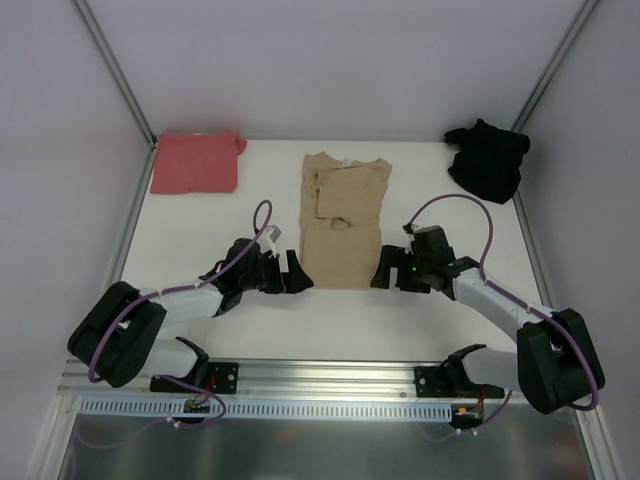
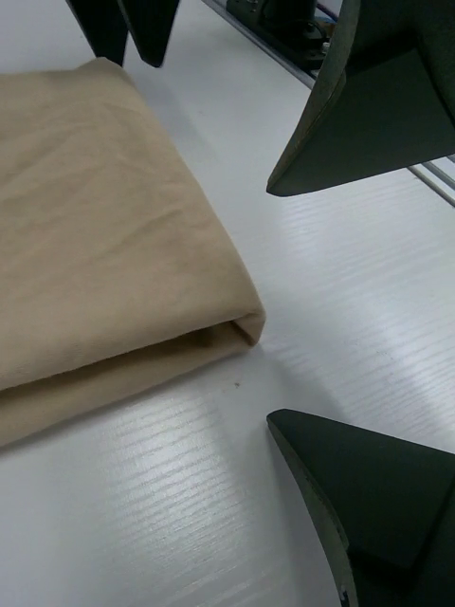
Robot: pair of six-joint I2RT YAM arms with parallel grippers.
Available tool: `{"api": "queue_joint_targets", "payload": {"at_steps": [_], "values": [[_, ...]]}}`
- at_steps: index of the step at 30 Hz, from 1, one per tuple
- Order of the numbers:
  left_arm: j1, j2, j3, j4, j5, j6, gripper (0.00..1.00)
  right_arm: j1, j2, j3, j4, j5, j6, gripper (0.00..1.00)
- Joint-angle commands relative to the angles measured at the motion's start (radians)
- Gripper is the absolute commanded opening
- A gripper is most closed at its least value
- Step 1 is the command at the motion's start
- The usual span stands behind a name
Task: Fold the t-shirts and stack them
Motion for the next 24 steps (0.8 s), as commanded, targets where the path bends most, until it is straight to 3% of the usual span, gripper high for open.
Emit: {"api": "queue_joint_targets", "payload": {"at_steps": [1, 9, 17, 20, 21, 23, 24], "values": [[0.011, 0.016, -0.025, 0.122, 0.068, -0.047, 0.99, 0.017, 0.022, -0.026, 0.123, -0.044, 0.063, 0.99], [0.011, 0.119, -0.016, 0.216, 0.073, -0.08, 0.99, 0.056, 0.108, -0.04, 0.224, -0.061, 0.109, 0.96], [0.007, 0.2, -0.004, 0.277, 0.103, -0.116, 0.95, 0.071, 0.173, -0.035, 0.299, -0.072, 0.129, 0.8], [0.007, 0.217, -0.001, 0.284, 0.111, -0.116, 0.76, 0.073, 0.191, -0.035, 0.318, -0.075, 0.135, 0.73], [0.008, 0.22, 0.001, 0.284, 0.116, -0.116, 0.52, 0.076, 0.194, -0.035, 0.321, -0.077, 0.137, 0.7], [0.006, 0.225, 0.004, 0.281, 0.123, -0.113, 0.26, 0.076, 0.2, -0.04, 0.338, -0.086, 0.143, 0.54], [0.006, 0.228, 0.005, 0.28, 0.125, -0.111, 0.06, 0.076, 0.203, -0.041, 0.344, -0.089, 0.143, 0.45]]}}
